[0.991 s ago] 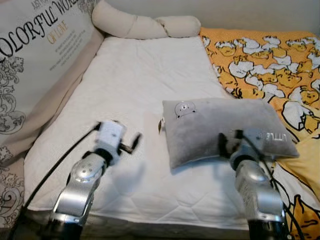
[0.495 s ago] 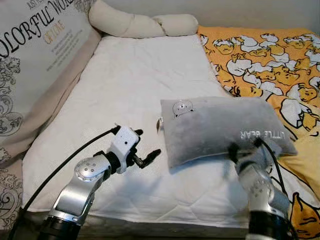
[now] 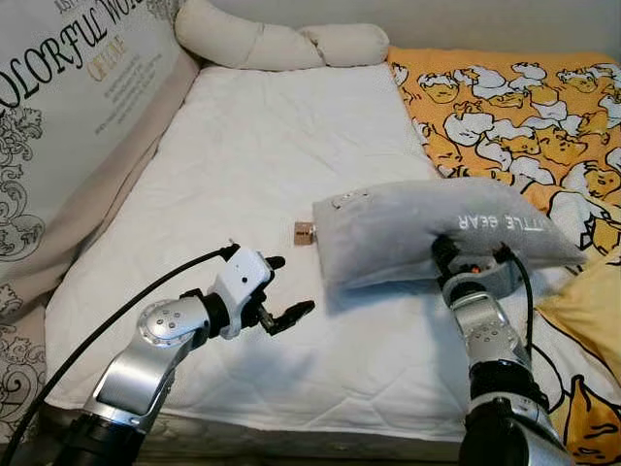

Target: Clean up the room

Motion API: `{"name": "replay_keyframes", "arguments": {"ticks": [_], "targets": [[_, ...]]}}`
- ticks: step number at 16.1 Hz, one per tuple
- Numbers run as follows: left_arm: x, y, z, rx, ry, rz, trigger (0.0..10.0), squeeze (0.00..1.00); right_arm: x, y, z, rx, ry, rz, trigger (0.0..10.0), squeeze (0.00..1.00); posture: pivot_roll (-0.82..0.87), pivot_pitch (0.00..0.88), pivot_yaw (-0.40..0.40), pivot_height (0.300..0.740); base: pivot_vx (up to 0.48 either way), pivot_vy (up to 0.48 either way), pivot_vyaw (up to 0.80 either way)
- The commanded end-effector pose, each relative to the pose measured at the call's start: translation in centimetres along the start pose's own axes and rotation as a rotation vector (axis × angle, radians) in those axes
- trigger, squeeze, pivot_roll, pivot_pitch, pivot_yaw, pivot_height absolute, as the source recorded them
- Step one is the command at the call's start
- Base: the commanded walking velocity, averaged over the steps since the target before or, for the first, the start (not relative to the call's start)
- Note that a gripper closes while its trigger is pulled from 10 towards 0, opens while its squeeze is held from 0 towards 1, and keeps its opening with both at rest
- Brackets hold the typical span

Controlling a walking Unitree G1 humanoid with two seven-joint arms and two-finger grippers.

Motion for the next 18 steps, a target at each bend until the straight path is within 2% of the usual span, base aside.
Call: {"name": "replay_keyframes", "arguments": {"ticks": [1, 3, 7, 10, 13, 14, 15, 16, 17, 18], "targets": [[0.3, -0.2, 0.3, -0.005, -0.005, -0.008, 10.0, 0.0, 0.7, 1.0, -0.4, 0.061, -0.047, -0.074, 10.0, 0.0, 0.11, 0.0, -0.002, 0.74, 0.0, 0.0, 0.0], [0.3, -0.2, 0.4, -0.003, -0.005, -0.008, 10.0, 0.0, 1.1, 1.1, -0.2, 0.109, -0.108, -0.156, 10.0, 0.0, 0.12, 0.0, -0.012, 0.74, 0.0, 0.0, 0.0], [0.2, -0.5, 0.5, -0.009, -0.004, -0.008, 10.0, 0.0, 1.1, 0.1, 0.2, 0.142, -0.171, -0.286, 10.0, 0.0, 0.12, 0.0, -0.007, 0.74, 0.0, 0.0, 0.0], [0.3, -0.5, 0.5, -0.02, -0.009, -0.006, 10.0, 0.0, 1.3, 0.4, 0.3, 0.195, -0.185, -0.334, 10.0, 0.0, 0.12, 0.0, -0.006, 0.74, 0.0, 0.0, 0.0], [0.3, -0.5, 0.5, -0.023, -0.009, -0.007, 10.0, 0.0, 0.9, 0.3, -0.3, 0.146, -0.138, -0.316, 10.0, 0.0, 0.12, 0.0, -0.007, 0.74, 0.0, 0.0, 0.0], [0.2, -0.6, 0.5, -0.025, -0.004, -0.009, 10.0, 0.0, 0.4, 0.0, -0.6, 0.089, -0.079, -0.262, 10.0, 0.0, 0.12, 0.0, -0.007, 0.74, 0.0, 0.0, 0.0], [0.2, -0.6, 0.5, -0.025, -0.004, -0.009, 10.0, 0.0, 0.4, 0.0, -0.6, 0.089, -0.079, -0.262, 10.0, 0.0, 0.12, 0.0, -0.007, 0.74, 0.0, 0.0, 0.0], [0.0, -0.6, 0.5, -0.03, 0.004, -0.01, 10.0, 0.0, 0.2, -0.8, -0.7, 0.01, -0.049, -0.221, 1.8, 0.0, 0.12, 0.0, -0.01, 0.74, 0.0, 0.0, 0.0], [-0.1, -0.8, 0.5, -0.036, 0.01, -0.006, 10.0, 0.0, 0.2, -1.1, -0.8, -0.008, -0.037, -0.211, 0.0, 0.0, 0.13, 0.0, -0.013, 0.74, 0.0, 0.0, 0.0], [-0.2, -0.8, 0.5, -0.039, 0.014, -0.004, 10.0, 0.0, 0.1, -1.1, -0.8, -0.003, -0.028, -0.192, 0.0, 0.0, 0.12, 0.0, -0.017, 0.74, 0.0, 0.0, 0.0]]}}
Point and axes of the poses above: a point about 5 cm out from each wrist's last joint towards the gripper, its own z axis pointing back from the gripper into the wrist, its own x axis along the axis of the wrist's last joint, y = z × x, the point moved 2 cm from there along -z, pointing out of the wrist towards the gripper, and after that the axes turned 11 degrees about z, right-handed, at the moved point
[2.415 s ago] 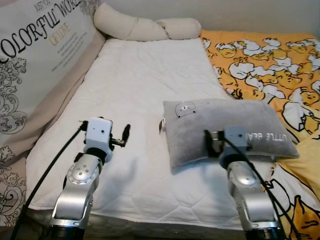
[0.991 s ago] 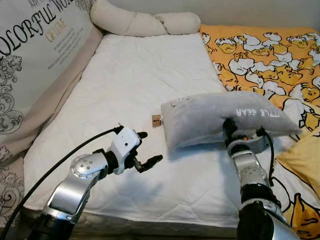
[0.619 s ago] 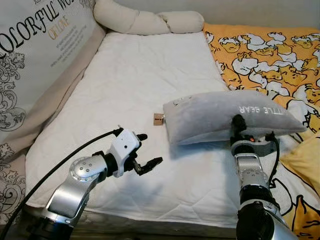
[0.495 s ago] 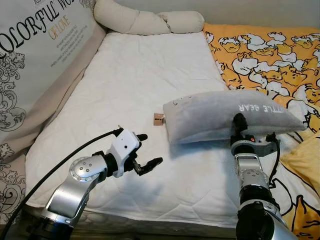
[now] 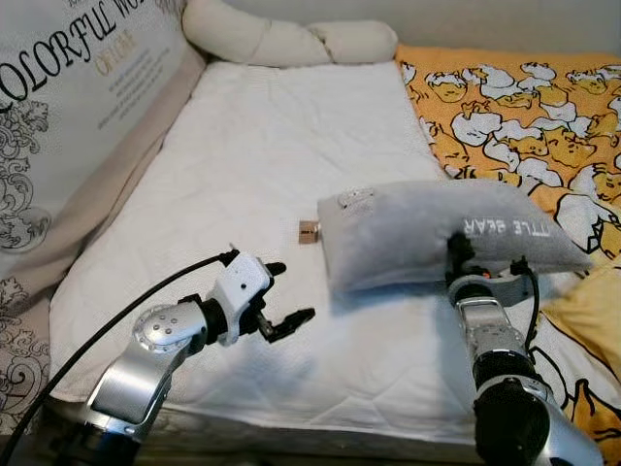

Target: Clean up the room

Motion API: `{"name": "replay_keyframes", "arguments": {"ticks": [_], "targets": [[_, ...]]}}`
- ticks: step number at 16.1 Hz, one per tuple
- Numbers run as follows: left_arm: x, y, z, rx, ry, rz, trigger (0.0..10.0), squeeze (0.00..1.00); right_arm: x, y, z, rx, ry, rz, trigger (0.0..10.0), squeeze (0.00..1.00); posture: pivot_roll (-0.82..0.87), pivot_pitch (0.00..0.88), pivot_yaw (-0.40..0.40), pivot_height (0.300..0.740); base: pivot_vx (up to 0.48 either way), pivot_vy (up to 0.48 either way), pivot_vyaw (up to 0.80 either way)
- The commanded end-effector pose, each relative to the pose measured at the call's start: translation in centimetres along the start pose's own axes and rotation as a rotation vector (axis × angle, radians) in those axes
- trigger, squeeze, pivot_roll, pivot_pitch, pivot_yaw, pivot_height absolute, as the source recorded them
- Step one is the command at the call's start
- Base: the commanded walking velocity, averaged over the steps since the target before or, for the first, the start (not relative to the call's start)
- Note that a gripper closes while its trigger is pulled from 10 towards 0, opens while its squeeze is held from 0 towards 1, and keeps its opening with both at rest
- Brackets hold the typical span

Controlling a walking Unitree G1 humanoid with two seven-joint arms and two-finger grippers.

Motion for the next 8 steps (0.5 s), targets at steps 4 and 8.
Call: {"name": "replay_keyframes", "arguments": {"ticks": [4, 8], "targets": [[0.01, -0.34, 0.16, -0.017, 0.006, -0.012, 10.0, 0.0, -0.57, 0.01, -0.21, -0.038, 0.049, 0.074, 0.0, 0.0, 0.12, 0.0, -0.016, 0.74, 0.0, 0.0, 0.0], [0.0, -0.21, 0.2, -0.018, 0.014, -0.016, 10.0, 0.0, -0.8, -0.33, -0.21, -0.071, 0.062, 0.109, 0.0, 0.0, 0.12, 0.0, -0.016, 0.74, 0.0, 0.0, 0.0]]}}
Point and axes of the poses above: a point about 5 cm out from each wrist's last joint towards the gripper, its own z axis pointing back from the gripper into the wrist, its own x axis along the axis of the wrist's last joint, y = z × x, the point moved 2 cm from there along -z, pointing out of the wrist towards the gripper, and after that the axes turned 11 degrees about z, right-handed, at the moved point
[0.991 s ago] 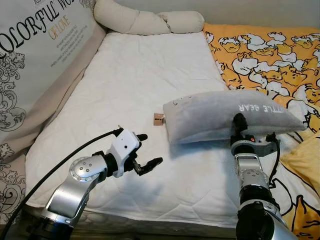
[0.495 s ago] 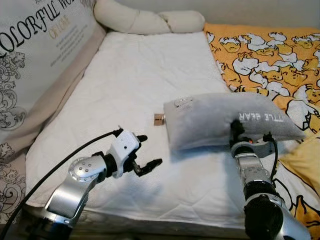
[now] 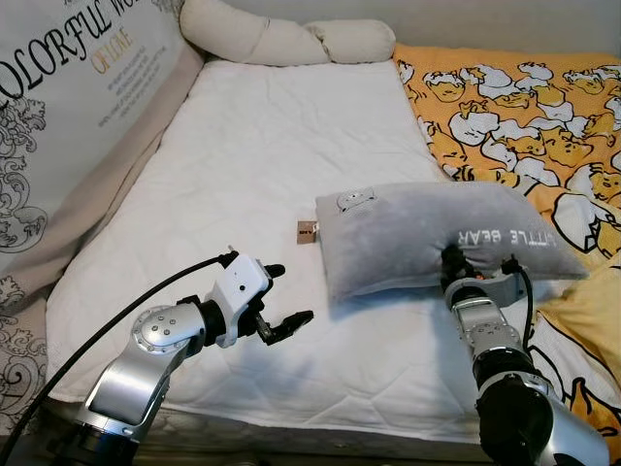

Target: Clean up the room

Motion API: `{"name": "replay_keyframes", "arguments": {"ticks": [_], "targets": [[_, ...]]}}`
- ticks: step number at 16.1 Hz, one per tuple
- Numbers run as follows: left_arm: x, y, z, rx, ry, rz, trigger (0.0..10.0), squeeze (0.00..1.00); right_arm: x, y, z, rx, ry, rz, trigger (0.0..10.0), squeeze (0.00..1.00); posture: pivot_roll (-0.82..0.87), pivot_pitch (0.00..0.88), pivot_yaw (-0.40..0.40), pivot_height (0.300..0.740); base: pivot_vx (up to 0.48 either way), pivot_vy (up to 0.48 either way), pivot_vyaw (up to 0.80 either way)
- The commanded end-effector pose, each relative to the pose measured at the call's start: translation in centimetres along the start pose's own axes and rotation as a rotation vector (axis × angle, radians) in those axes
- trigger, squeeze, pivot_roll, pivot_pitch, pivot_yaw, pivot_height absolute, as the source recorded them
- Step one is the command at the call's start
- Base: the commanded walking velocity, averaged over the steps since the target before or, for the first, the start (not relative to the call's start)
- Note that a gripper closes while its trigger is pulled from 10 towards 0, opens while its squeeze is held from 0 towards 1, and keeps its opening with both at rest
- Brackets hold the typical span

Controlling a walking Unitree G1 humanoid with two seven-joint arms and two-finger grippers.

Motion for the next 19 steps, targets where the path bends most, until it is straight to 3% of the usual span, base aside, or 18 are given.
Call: {"name": "replay_keyframes", "arguments": {"ticks": [1, 6, 15, 16, 18, 19], "targets": [[0.2, -0.2, 0.1, -0.012, 0.005, -0.014, 10.0, 0.0, -0.2, 0.2, -0.1, -0.01, 0.012, 0.027, 0.0, 0.0, 0.12, 0.0, -0.016, 0.74, 0.0, 0.0, 0.0], [0.6, 0.2, 0.2, -0.02, 0.015, -0.028, 10.0, 0.0, 0.1, 0.3, -0.3, -0.06, 0.031, 0.141, 0.0, 0.0, 0.14, 0.0, -0.008, 0.74, 0.0, 0.0, 0.0], [0.7, -0.1, 0.3, -0.028, -0.003, 0.026, 10.0, 0.0, 1.4, 0.2, -0.5, -0.07, -0.01, 0.174, 0.0, 0.0, 0.11, 0.0, 0.017, 0.74, 0.0, 0.0, 0.0], [0.4, 0.0, 0.6, -0.005, -0.015, 0.077, 10.0, 0.0, 2.1, 0.8, -0.6, -0.075, -0.057, 0.203, 0.0, 0.0, 0.09, 0.0, 0.028, 0.74, 0.0, 0.0, 0.0], [0.5, 0.0, 0.7, 0.003, -0.049, 0.097, 10.0, 0.0, 2.7, 2.5, -0.9, -0.017, -0.068, 0.218, 0.0, 0.0, 0.09, 0.0, 0.026, 0.74, 0.0, 0.0, 0.0], [0.4, 0.9, 0.8, 0.086, -0.04, 0.09, 10.0, 0.0, 2.9, 4.3, -1.1, 0.036, -0.067, 0.279, 0.0, 0.0, 0.09, 0.0, 0.025, 0.74, 0.0, 0.0, 0.0]]}}
Point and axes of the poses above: a point about 5 cm out from each wrist's last joint towards the gripper, its own z axis pointing back from the gripper into the wrist, its own x axis along the axis of the wrist's last joint, y = z × x, the point moved 2 cm from there along -z, pointing out of the wrist towards the gripper, and after that the axes turned 11 degrees about z, right-handed, at the moved point
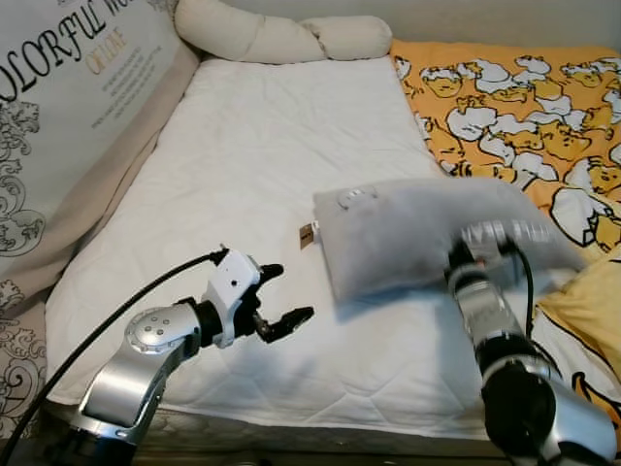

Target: Clean up the room

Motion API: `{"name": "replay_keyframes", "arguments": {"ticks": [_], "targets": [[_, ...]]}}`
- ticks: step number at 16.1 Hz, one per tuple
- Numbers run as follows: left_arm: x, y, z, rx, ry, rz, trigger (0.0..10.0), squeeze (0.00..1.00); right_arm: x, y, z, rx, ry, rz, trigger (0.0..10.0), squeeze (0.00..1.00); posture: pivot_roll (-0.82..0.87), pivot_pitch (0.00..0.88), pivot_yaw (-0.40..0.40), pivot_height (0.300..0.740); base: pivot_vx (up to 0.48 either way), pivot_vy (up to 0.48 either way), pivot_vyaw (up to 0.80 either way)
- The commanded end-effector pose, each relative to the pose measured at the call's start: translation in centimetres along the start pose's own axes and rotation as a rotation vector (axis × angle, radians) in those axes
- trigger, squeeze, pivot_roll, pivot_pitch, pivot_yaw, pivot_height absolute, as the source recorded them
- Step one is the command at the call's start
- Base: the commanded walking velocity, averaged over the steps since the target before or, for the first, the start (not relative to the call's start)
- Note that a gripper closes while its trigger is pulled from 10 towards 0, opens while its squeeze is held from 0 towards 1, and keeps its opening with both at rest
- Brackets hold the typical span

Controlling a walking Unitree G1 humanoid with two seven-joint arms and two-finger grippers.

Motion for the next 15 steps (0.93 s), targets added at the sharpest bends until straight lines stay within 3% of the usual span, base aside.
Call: {"name": "replay_keyframes", "arguments": {"ticks": [1, 4, 6, 9, 10, 11, 13, 15], "targets": [[0.2, 1.7, 0.3, 0.125, 0.005, -0.028, 10.0, 0.0, 1.5, 2.0, -0.3, 0.061, -0.034, 0.057, 0.0, 0.0, 0.09, 0.0, 0.022, 0.74, 0.0, 0.0, 0.0], [1.7, 5.4, 1.5, 0.374, -0.077, -0.082, 10.0, 0.0, 1.6, 6.9, -0.4, 0.209, -0.007, 0.148, 0.0, 0.0, 0.1, 0.0, 0.009, 0.74, 0.0, 0.0, 0.0], [3.9, 8.5, 3.3, 0.622, -0.193, -0.097, 10.0, 0.0, 1.0, 10.6, 0.0, 0.342, 0.03, 0.174, 0.0, 0.0, 0.11, 0.0, 0.004, 0.74, 0.0, 0.0, 0.0], [5.4, 10.4, 5.1, 0.758, -0.275, -0.082, 10.0, 0.0, 0.7, 15.4, 1.5, 0.586, 0.061, 0.227, 0.0, 0.0, 0.13, 0.0, 0.005, 0.74, 0.0, 0.0, 0.0], [5.8, 11.4, 6.1, 0.811, -0.296, -0.086, 10.0, 0.0, 2.0, 18.5, 3.6, 0.836, 0.048, 0.257, 0.0, 0.0, 0.13, 0.0, 0.005, 0.74, 0.0, 0.0, 0.0], [6.1, 11.8, 6.6, 0.832, -0.304, -0.093, 10.0, 0.0, 3.5, 19.5, 5.0, 0.97, 0.034, 0.237, 0.0, 0.0, 0.13, 0.0, 0.004, 0.74, 0.0, 0.0, 0.0], [6.1, 12.3, 7.4, 0.871, -0.311, -0.1, 10.0, 0.0, 6.4, 17.6, 5.7, 1.023, 0.021, 0.177, 0.0, 0.0, 0.13, 0.0, 0.008, 0.74, 0.0, 0.0, 0.0], [6.3, 12.8, 8.3, 0.91, -0.327, -0.105, 10.0, 0.0, 7.8, 14.0, 5.4, 0.979, 0.047, 0.145, 0.0, 0.0, 0.12, 0.0, 0.009, 0.74, 0.0, 0.0, 0.0]]}}
Point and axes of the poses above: a point about 5 cm out from each wrist's last joint towards the gripper, its own z axis pointing back from the gripper into the wrist, its own x axis along the axis of the wrist's last joint, y = z × x, the point moved 2 cm from there along -z, pointing out of the wrist towards the gripper, and after that the axes turned 11 degrees about z, right-handed, at the moved point
